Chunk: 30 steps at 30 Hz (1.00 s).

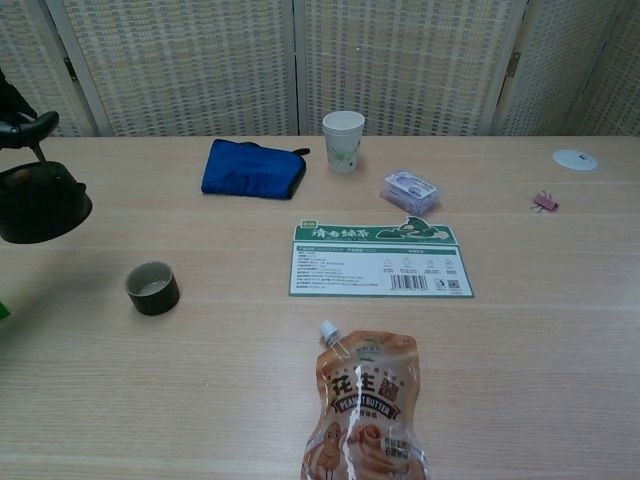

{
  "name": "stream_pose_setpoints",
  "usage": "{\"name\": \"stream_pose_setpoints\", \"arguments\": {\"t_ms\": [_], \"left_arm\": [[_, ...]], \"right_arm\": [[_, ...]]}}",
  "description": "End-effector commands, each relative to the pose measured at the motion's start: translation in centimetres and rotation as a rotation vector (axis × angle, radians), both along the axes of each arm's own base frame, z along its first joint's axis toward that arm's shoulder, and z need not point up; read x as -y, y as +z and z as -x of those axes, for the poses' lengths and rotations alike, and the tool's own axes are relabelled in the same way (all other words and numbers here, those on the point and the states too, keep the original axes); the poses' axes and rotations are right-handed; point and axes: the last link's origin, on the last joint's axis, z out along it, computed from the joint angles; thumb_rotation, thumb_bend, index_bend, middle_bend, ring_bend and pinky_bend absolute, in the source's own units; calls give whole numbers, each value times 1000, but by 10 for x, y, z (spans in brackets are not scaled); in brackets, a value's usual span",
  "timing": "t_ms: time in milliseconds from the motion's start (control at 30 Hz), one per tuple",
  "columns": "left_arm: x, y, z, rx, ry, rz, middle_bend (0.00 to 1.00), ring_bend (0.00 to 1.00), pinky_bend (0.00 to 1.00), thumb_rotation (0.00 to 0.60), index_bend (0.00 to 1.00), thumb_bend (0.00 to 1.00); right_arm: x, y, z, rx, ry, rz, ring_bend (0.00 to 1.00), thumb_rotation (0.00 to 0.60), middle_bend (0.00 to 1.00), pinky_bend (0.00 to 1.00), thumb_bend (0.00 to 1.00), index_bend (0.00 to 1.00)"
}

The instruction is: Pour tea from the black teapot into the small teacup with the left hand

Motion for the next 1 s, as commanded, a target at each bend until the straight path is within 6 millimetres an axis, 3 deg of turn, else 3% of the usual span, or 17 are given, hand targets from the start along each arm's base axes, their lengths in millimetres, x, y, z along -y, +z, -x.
{"name": "stream_pose_setpoints", "arguments": {"t_ms": [33,200,433,600,733,1000], "left_arm": [[3,0,-1,-6,-6,5,1000,999,555,229,1000,473],[6,-1,-2,-28,-9,15,1000,988,555,201,1000,471],[7,-2,-2,-57,-9,25,1000,964,555,228,1000,471],[6,-2,-1,-62,-7,28,1000,946,554,268,991,470],[5,-2,-1,-70,-5,33,1000,936,549,350,972,469],[5,-3,1,-75,-2,49,1000,928,537,450,954,469]], "right_arm": [[0,0,0,1,0,1,221,600,298,185,197,258],[0,0,1,3,1,0,221,600,297,185,196,258],[1,0,2,3,1,3,221,600,297,185,197,258],[2,0,2,3,0,3,221,600,297,186,197,258],[4,-1,1,2,1,1,221,600,298,185,197,258],[5,-1,-1,-1,4,0,220,600,298,185,197,258]]}}
